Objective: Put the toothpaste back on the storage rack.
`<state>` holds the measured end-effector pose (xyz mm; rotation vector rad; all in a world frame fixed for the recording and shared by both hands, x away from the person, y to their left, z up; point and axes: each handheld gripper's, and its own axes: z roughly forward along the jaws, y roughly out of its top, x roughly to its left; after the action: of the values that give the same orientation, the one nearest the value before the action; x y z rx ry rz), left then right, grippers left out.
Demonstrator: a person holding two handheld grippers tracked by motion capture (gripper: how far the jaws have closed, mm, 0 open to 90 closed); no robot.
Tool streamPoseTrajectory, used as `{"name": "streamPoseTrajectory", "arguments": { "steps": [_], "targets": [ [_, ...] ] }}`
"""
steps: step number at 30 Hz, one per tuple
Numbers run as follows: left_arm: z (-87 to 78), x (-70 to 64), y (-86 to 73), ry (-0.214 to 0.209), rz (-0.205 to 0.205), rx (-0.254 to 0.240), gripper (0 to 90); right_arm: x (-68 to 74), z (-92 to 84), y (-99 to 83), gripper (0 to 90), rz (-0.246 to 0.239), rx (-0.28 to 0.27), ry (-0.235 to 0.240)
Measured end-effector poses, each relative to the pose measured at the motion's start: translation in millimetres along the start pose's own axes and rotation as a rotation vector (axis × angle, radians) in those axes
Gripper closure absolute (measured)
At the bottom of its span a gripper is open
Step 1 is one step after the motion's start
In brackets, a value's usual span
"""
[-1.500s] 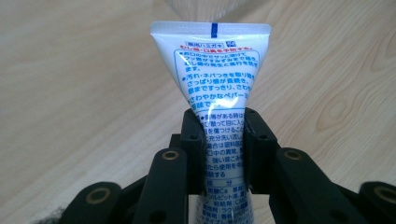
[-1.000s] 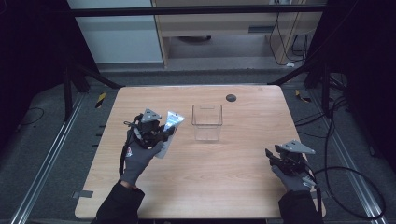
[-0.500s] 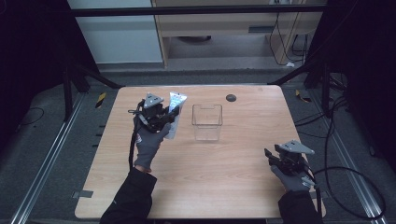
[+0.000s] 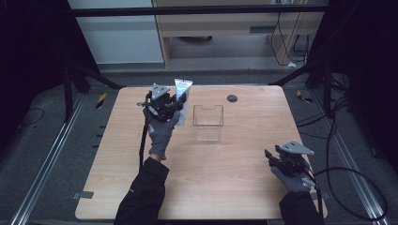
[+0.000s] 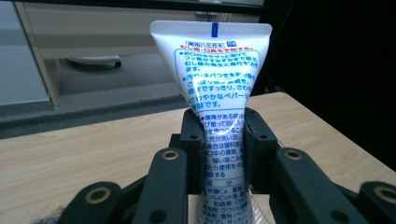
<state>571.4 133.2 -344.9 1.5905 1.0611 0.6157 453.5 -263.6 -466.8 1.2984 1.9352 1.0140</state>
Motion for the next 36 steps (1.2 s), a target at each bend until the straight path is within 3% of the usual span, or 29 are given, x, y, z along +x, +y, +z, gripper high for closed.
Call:
{"name": "streamPoseTrajectory", "arguments": {
  "steps": [9,20,36],
  "targets": [
    [12.9,-16.2,6.5,0.008,0.003,-0.062,72.5,0.3,1.6,0.2,51.6,-0.004,0.0,0.002],
    [37.1,-31.1,7.5,0.006,0.008,-0.064,72.5,0.8,2.5,0.0,51.3,-0.002,-0.002,0.005],
    [64.9,-38.1,-1.5,0.009,0.005,-0.04,72.5,3.1,4.0,0.0,51.2,-0.011,-0.005,0.011]
  ]
}}
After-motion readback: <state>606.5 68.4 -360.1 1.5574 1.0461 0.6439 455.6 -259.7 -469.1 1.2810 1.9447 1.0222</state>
